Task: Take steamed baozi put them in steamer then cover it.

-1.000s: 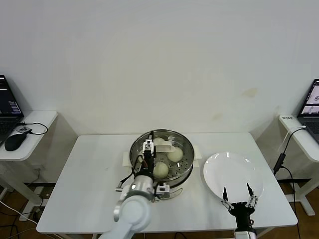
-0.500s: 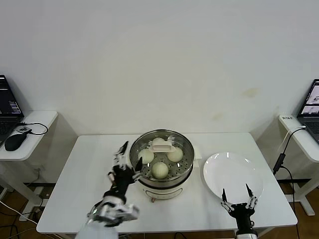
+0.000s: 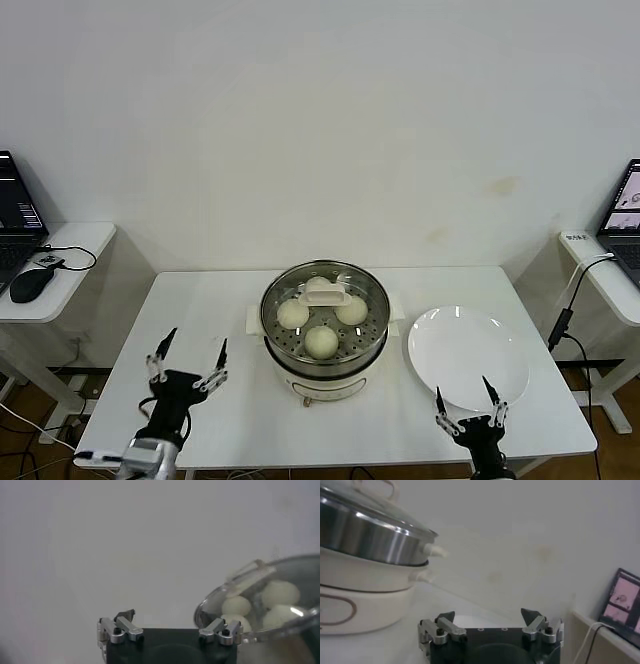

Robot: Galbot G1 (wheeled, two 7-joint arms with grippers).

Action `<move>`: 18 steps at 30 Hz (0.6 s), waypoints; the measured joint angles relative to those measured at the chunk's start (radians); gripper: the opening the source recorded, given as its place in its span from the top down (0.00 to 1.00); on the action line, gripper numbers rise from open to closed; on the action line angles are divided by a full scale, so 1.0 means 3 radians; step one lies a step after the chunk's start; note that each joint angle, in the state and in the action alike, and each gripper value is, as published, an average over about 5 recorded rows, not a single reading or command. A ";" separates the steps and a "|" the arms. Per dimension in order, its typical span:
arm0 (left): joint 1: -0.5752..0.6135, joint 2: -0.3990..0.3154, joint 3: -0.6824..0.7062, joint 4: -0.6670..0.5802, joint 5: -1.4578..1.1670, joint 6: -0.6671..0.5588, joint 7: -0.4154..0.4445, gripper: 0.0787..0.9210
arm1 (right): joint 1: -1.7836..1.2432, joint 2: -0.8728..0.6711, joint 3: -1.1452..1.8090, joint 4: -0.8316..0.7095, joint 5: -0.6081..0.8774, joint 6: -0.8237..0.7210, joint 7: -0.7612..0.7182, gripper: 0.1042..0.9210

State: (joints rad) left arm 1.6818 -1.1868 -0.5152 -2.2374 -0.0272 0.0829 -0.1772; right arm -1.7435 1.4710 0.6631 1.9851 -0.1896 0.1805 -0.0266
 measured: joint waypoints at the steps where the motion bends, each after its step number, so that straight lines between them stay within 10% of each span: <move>1: 0.0051 0.0001 -0.0027 0.0023 -0.0101 -0.0056 -0.0027 0.12 | -0.0023 -0.0018 -0.0008 0.0013 0.0050 -0.0007 -0.0023 0.12; 18: 0.0595 -0.0096 -0.0288 0.0457 -0.0861 -0.0789 -0.0120 0.12 | -0.0310 -0.0127 -0.0112 0.0196 0.0415 -0.0025 -0.0197 0.12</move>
State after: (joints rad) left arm 1.8602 -1.2156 -0.6016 -2.1002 -0.2854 -0.1539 -0.2131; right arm -1.8365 1.4329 0.6294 2.0439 -0.0651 0.1730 -0.0857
